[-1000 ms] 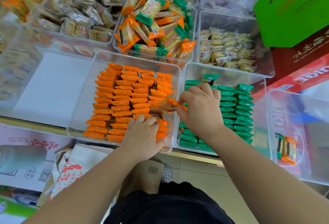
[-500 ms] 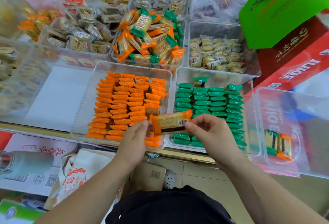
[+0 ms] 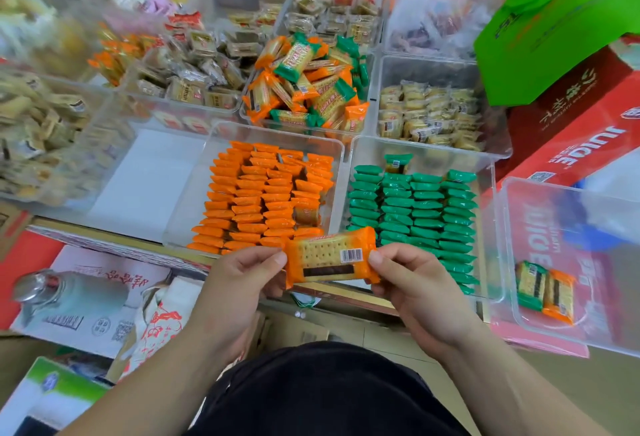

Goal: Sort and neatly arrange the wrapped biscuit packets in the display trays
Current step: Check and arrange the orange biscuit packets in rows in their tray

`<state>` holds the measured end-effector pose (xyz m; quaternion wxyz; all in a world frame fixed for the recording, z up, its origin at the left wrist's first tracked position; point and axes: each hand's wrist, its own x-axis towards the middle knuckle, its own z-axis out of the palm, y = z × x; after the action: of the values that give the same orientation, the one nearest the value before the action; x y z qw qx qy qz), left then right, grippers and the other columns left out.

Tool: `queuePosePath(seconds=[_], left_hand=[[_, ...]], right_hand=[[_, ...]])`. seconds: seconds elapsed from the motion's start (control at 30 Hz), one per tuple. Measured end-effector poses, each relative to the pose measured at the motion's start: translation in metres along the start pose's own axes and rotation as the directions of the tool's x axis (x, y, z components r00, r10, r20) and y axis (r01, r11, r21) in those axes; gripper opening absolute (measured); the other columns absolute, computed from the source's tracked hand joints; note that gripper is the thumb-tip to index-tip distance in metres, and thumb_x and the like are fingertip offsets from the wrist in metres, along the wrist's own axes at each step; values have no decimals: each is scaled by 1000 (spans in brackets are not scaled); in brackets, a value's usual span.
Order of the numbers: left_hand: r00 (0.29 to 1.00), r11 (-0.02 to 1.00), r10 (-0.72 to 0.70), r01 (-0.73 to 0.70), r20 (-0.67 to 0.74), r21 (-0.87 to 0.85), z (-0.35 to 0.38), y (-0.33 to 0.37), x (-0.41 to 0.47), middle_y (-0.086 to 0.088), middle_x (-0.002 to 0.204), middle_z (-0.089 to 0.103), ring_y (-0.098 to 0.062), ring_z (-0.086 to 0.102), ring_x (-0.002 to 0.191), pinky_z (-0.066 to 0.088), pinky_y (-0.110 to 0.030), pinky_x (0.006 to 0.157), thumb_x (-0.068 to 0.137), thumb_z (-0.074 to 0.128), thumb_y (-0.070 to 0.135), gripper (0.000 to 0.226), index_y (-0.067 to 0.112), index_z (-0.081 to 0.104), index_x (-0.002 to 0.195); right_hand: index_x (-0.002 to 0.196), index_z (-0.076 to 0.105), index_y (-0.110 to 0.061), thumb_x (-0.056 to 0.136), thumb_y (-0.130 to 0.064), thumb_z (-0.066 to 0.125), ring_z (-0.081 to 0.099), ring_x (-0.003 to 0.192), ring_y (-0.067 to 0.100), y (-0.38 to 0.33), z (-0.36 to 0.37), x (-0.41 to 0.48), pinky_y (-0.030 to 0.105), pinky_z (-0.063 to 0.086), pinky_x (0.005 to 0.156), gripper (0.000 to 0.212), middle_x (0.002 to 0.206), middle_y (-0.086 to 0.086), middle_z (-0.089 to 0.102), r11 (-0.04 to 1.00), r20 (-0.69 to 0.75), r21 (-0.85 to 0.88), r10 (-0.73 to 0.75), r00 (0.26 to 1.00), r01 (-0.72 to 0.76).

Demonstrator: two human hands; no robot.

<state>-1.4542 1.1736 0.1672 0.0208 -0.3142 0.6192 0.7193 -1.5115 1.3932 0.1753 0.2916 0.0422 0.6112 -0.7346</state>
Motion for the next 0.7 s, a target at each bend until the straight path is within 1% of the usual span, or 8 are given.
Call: queuePosePath(seconds=[0.1,0.23,0.37,0.47,0.5,0.57,0.63,0.7], left_hand=[[993,995,-64,71,100,-73,-2,0,-6,-22,84,63,-31,50,76,41,-42,70,95,58,11,22,7,76,83],[974,981,-124,148,187,-123,0,3,-9,-22,89,64,-25,53,72,43,-36,64,88,59,17,20,8,76,82],[972,972,-103,144,210,-186,-5,11,-5,-22,90,67,-25,59,74,50,-33,63,83,63,16,20,0,71,92],[967,988,-39,75,252,-135,-7,21,-6,-34,99,63,-34,59,86,53,-42,79,82,75,14,31,-10,68,99],[962,993,-23,55,274,-109,-6,26,-8,-32,97,63,-34,58,86,52,-42,80,80,76,16,27,-6,71,94],[955,997,-9,30,297,-67,-2,35,-13,-21,87,66,-28,60,78,54,-34,72,77,76,17,11,6,75,80],[960,999,2,8,280,-34,1,42,-17,-17,82,66,-26,58,74,53,-34,70,76,70,19,9,11,76,75],[971,1000,23,-21,240,-11,2,43,-17,-15,76,64,-25,56,70,49,-37,70,79,68,17,8,14,75,74]], right_hand=[[68,68,-15,64,-41,91,58,75,15,-2,0,-7,25,47,65,34,85,10,66,972,162,229,23,987,-60],[67,69,-12,66,-34,92,59,75,18,-2,2,-11,27,48,66,32,86,12,66,943,262,320,8,965,-95],[71,70,-12,64,-31,92,57,71,17,5,-3,-5,26,46,61,30,89,13,67,918,178,370,82,981,-145],[73,67,-11,76,-25,79,56,70,14,9,-4,-2,24,40,58,18,86,9,68,923,72,326,189,979,-203],[73,66,-11,79,-21,72,57,68,14,10,-3,-1,24,38,58,13,84,9,68,915,61,332,220,974,-228],[71,67,-12,83,-16,66,57,65,14,14,0,-2,25,37,57,14,79,7,66,899,76,354,247,966,-258],[74,70,-12,84,-19,75,55,64,14,14,1,-3,24,41,56,13,78,8,63,899,100,353,238,966,-258],[92,65,-11,76,-22,85,53,64,15,15,-2,-4,25,44,56,28,84,12,62,896,109,386,190,976,-218]])
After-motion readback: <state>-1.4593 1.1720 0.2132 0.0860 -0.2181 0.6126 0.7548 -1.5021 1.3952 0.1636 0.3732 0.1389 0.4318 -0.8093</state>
